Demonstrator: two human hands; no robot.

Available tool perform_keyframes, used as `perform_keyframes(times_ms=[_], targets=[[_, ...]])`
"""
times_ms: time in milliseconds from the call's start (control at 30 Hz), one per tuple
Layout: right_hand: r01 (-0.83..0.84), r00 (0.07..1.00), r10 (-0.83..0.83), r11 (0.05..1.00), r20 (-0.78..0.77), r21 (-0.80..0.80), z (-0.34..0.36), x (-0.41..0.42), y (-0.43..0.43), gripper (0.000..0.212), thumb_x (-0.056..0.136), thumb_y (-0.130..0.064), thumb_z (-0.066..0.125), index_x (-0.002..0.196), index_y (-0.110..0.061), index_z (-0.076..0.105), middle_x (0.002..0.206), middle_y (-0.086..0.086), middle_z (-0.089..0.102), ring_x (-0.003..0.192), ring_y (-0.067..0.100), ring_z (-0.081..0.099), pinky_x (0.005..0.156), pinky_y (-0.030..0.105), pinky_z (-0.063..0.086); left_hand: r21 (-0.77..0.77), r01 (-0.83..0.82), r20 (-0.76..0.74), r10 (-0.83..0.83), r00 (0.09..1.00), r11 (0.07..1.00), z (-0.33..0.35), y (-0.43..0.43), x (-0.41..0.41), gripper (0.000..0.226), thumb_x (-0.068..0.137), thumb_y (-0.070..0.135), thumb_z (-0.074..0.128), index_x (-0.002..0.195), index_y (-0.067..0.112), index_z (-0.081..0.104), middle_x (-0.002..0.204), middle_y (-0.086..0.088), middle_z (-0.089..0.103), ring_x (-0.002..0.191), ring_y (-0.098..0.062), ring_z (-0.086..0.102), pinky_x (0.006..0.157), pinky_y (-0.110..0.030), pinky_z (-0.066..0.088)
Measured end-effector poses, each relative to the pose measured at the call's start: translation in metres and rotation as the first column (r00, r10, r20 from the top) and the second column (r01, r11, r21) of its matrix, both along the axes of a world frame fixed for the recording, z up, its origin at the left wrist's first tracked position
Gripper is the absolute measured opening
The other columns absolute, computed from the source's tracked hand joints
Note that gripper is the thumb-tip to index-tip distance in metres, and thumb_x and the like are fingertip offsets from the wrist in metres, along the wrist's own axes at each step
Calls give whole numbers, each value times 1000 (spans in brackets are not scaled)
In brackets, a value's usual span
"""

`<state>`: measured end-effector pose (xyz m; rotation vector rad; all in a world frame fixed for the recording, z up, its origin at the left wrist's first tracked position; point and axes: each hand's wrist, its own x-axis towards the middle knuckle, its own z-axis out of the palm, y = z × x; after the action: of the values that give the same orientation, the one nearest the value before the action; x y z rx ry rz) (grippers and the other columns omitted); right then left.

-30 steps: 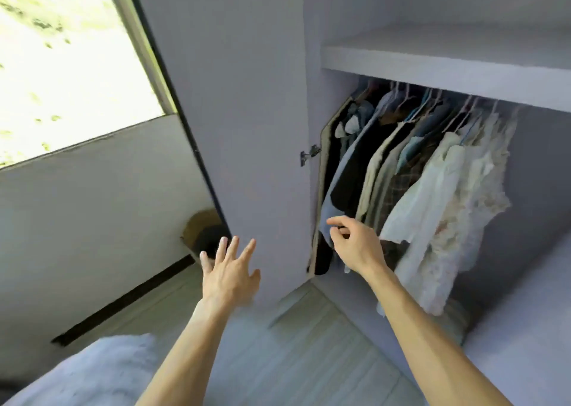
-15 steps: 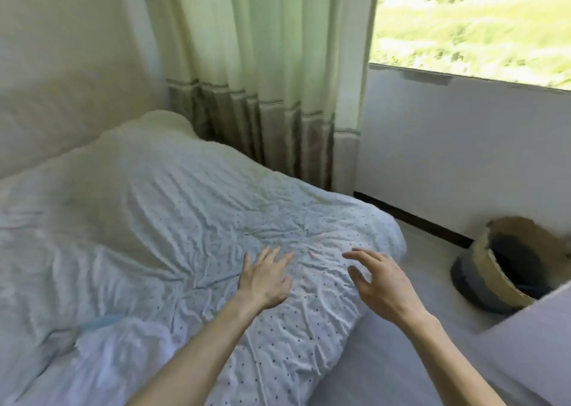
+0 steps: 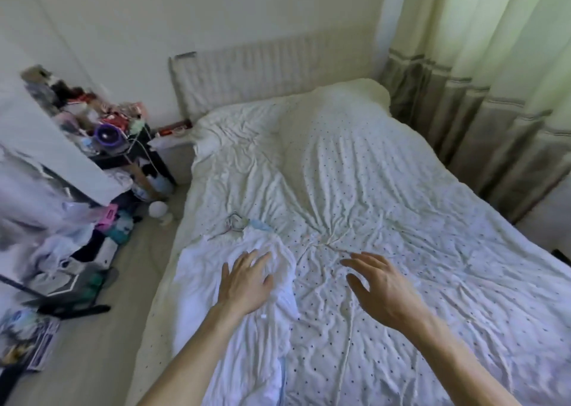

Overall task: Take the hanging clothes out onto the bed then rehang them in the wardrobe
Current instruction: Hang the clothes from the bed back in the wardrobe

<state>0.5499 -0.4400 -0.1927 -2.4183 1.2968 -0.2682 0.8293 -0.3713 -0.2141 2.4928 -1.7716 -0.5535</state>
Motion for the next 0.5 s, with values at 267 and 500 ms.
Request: perform_keyframes(times_ms=[267, 500], targets=[[-229, 973, 230, 972, -17, 44, -17, 75, 0, 42, 103, -41, 40, 145, -36, 45, 154, -11, 40, 146, 12, 27, 115, 30, 29, -35, -264, 42, 266, 963, 964, -13, 62, 89, 54, 101, 46, 40, 154, 39, 29, 164, 6, 22, 153, -16, 14, 120, -49, 20], [-304, 945, 314, 946, -87, 109, -40, 150, -22, 44, 103, -39, 41, 147, -35, 41, 157, -7, 36, 147, 17, 26, 117, 33, 28, 2, -346, 38, 346, 938, 938, -44, 63, 155, 53, 101, 47, 40, 153, 41, 30, 163, 6, 25, 152, -15, 16, 119, -45, 23]])
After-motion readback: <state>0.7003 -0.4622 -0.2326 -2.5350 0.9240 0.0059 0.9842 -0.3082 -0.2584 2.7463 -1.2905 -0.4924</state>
